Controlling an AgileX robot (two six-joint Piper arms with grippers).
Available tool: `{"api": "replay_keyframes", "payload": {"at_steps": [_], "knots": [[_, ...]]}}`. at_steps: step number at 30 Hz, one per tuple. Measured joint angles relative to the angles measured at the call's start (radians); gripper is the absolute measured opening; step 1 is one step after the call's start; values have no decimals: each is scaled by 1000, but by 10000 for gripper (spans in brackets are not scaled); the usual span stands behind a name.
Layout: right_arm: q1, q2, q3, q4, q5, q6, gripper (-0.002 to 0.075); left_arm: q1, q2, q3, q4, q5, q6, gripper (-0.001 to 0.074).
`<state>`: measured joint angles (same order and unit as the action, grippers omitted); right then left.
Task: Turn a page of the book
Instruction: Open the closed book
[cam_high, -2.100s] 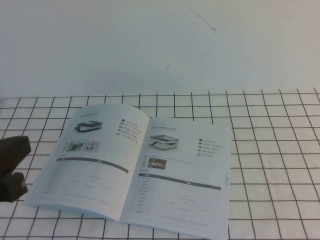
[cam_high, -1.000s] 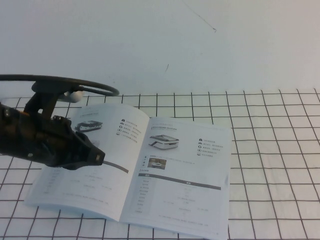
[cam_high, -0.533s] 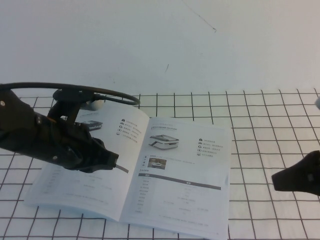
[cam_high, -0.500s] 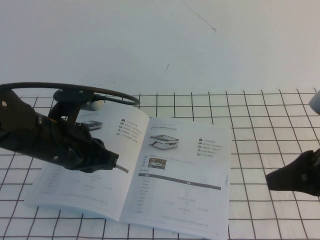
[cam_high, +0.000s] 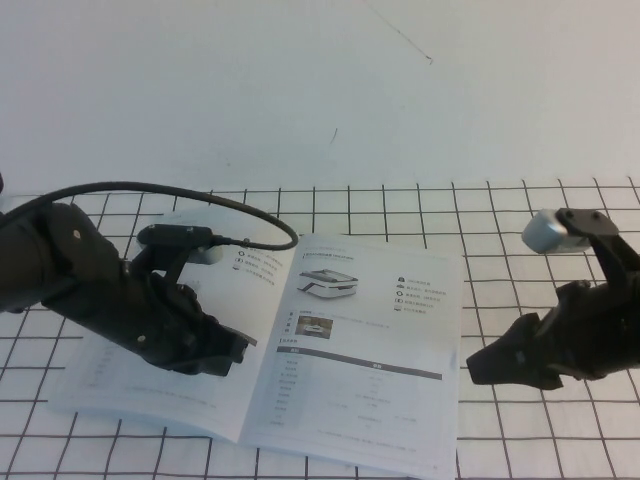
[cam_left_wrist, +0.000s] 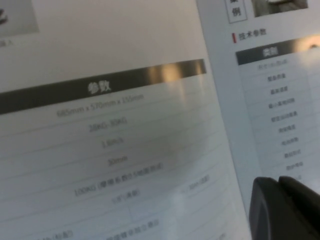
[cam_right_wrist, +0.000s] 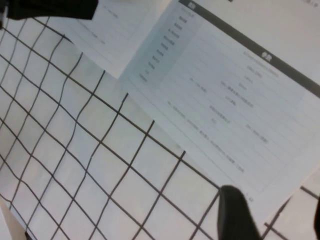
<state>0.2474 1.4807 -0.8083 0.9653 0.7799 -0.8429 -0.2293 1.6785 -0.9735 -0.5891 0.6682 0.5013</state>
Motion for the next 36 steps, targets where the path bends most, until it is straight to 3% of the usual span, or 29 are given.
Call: {"api": "replay_keyframes", "payload": {"at_steps": [9,24,29,36], "knots": [[0,94,-5,192,-6,-207,335,0,101,-5,35,-77,0,-2],[0,217,-9,241,-89,-224,388,0,187,-24,34,-80,0,-3],[-4,220,-9,239,-97,-224,457,0,187,-24,23,-75,3,-3],[-5,281,-9,288,-90,-234,478,2,189,-24,-21,-65,38,-2]]}}
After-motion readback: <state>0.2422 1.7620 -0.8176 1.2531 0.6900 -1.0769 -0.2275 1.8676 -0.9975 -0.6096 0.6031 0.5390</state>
